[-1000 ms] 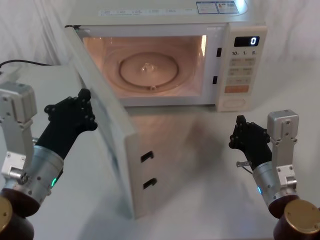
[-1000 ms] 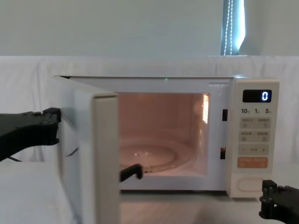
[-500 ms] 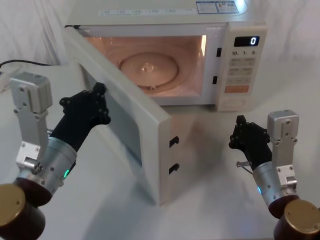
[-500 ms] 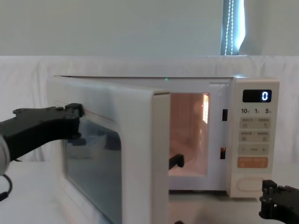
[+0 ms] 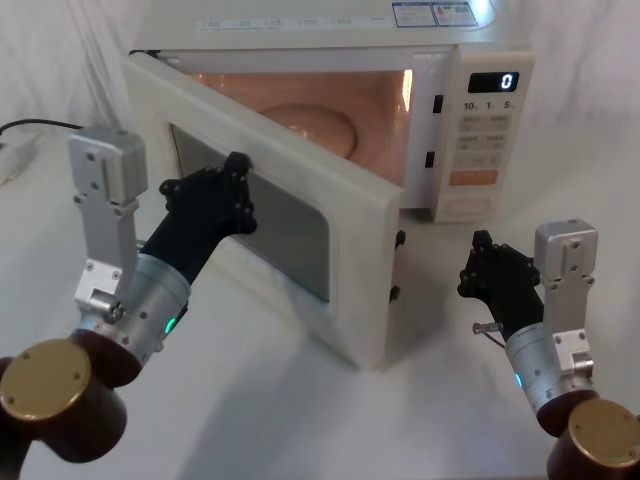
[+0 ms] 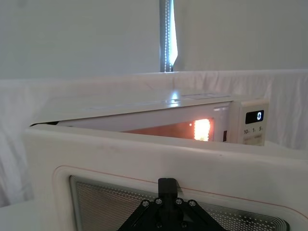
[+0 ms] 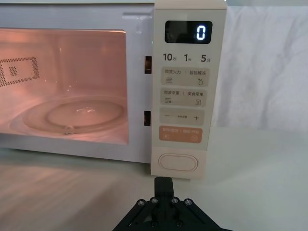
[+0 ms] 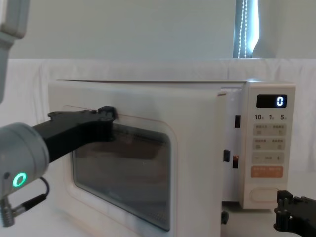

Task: Press the button to open the microwave door with one hand; close the microwave door with the other hand.

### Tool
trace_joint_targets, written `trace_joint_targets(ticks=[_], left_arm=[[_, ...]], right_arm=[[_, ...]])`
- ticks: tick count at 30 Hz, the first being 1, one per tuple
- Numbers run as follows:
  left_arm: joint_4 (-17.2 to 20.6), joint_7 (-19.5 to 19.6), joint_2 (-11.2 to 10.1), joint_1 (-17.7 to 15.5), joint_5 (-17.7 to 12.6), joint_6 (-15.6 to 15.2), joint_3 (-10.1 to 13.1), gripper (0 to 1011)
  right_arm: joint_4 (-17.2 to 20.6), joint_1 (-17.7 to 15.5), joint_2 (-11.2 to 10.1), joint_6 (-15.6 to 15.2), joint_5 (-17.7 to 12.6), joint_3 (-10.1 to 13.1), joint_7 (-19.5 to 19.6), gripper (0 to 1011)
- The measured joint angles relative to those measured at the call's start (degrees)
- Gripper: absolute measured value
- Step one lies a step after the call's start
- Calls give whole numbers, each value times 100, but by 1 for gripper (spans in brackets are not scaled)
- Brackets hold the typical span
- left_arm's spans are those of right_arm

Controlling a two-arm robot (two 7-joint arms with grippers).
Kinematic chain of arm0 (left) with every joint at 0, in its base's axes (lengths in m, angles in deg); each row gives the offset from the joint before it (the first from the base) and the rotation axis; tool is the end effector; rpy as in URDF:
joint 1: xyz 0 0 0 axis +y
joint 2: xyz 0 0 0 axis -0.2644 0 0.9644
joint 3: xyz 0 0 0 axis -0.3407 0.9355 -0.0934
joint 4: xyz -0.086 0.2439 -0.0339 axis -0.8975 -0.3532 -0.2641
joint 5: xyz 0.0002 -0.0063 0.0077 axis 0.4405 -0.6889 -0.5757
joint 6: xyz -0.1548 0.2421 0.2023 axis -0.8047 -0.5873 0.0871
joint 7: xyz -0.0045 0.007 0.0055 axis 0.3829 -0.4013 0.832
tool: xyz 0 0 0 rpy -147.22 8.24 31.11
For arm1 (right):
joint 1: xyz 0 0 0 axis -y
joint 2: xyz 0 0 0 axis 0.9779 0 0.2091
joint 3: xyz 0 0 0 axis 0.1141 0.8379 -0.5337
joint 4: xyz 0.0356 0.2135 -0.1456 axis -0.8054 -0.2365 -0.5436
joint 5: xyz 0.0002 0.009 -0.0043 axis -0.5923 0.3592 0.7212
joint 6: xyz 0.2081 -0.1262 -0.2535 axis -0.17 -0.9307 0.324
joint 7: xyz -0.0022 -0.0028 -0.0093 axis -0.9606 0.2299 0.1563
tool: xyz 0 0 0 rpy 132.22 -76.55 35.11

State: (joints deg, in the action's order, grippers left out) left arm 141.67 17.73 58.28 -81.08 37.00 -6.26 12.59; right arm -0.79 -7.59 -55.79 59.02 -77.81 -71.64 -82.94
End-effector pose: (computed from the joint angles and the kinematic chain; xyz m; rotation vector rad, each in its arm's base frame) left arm 0.3832 -0.0322 -0.1804 -0.1148 -0.1202 1.1291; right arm 0.3864 0.0531 -0.2984 0.0444 -0.0713 -1.4020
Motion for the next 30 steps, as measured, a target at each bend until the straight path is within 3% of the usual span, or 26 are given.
trace_joint_targets(ticks=[14, 30], left_arm=[[-531, -35, 273, -507, -47, 28, 310, 0], [-1181, -76, 561, -1012, -109, 195, 478, 0]], right_arm=[[0, 0, 0, 0, 0, -1, 0, 0], [0, 0, 0, 0, 0, 0, 0, 0]])
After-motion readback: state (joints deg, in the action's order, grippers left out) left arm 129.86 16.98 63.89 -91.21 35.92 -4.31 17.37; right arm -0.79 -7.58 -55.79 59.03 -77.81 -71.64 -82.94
